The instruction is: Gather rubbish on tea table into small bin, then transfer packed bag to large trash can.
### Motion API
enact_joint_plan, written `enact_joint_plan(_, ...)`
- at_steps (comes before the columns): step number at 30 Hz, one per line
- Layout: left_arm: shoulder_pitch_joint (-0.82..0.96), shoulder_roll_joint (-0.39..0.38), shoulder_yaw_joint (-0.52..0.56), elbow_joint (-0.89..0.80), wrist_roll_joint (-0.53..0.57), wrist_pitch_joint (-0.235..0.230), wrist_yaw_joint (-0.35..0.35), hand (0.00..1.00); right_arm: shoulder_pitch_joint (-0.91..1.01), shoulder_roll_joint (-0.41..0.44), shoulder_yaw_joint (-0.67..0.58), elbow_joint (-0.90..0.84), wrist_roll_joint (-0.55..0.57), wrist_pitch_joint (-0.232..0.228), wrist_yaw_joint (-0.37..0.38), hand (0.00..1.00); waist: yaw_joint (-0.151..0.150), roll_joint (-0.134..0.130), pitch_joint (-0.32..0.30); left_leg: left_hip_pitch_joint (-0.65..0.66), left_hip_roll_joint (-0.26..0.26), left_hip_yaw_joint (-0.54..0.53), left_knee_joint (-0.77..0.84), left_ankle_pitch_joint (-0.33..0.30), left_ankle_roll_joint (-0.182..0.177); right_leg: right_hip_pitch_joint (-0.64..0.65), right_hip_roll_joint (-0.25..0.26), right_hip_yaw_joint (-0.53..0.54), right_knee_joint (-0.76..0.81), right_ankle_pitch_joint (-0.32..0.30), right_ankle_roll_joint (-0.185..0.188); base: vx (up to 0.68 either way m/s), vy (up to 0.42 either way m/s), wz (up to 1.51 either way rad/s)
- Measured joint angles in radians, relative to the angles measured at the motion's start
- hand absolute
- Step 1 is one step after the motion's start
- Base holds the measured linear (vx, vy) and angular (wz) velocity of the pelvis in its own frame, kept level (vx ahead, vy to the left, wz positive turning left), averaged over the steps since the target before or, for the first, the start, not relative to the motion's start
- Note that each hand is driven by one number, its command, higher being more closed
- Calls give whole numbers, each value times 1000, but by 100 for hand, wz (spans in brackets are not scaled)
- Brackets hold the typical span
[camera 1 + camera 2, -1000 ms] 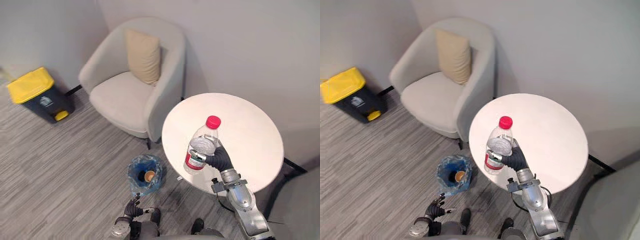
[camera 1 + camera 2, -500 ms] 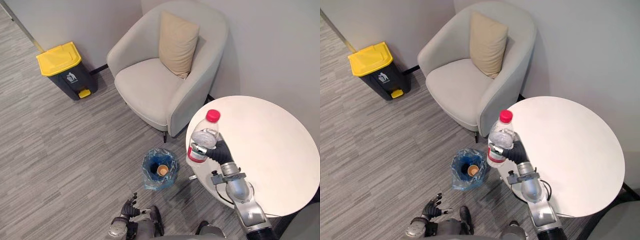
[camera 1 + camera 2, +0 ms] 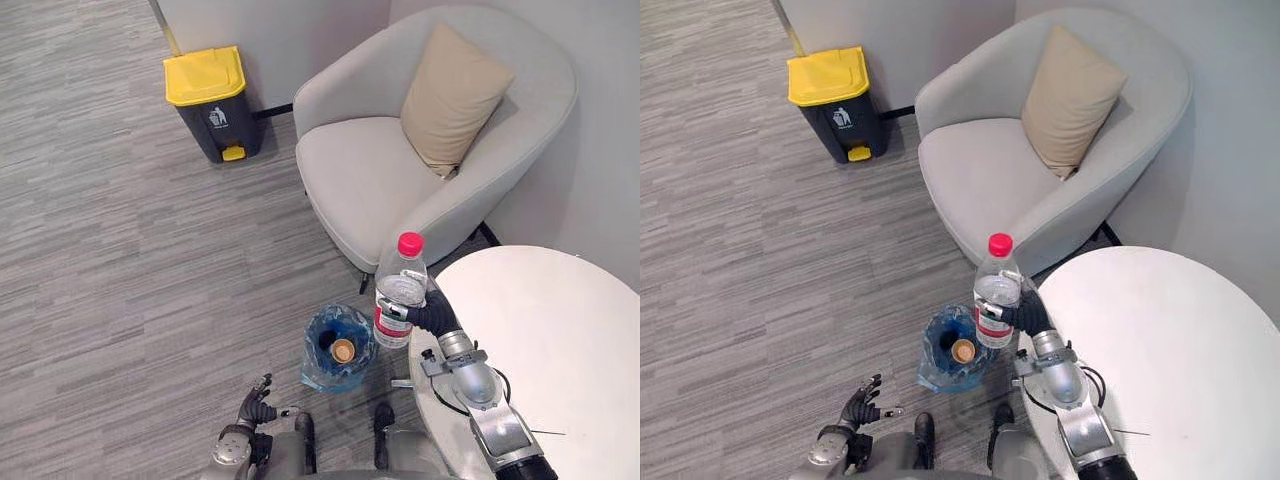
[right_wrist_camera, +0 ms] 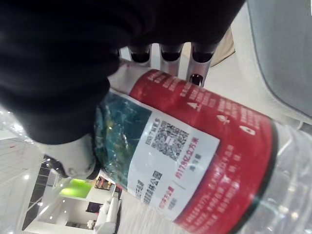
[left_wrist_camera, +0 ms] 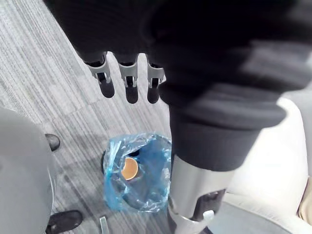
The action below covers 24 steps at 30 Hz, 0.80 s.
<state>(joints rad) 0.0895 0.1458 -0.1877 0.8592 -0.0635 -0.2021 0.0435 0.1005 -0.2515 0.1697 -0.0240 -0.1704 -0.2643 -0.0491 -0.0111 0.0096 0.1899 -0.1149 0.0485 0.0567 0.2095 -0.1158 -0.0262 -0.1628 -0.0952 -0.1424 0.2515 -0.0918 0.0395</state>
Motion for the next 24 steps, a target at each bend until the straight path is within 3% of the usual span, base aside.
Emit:
enact_joint_plan(6,12,0,2,15,18,0,-2,0,21,20,-2,0,3,0,16,100,2,0,0,37,1,-28,-36,18,-16,64,6,-25,-60,16,1,-9,-8,14)
enact_joint_plan(11,11,0,1,15,19,0,-2,0,2,21,45,3,14,0,33,100,25,3,5,10,-2,-56,-59,54,-26,53,4,-57,-58,21,-3,-81,-24,23)
enact_joint_plan(16,-51,10,0,15,16,0,3,0,-198,-7,166,88,49,-1,32,100,29,5,96,-120,-17,-82,23,56,-26,-91,-29,-79,101,-21,-21,-186,-29,24)
enact_joint_plan(18,-103,16,0,13,13,0,8,0,-286,-17,210,126,54,1,31,100,53,12,154,-190,-31,-84,65,55,-29,-164,-48,-86,168,-38,-27,-218,-13,19)
enact_joint_plan(24,-147,14,3,-72,-18,0,29,0,-378,-31,254,131,51,10,17,100,57,18,214,-365,-26,-69,199,42,-14,-318,-99,-123,312,-89,-23,-121,-6,31)
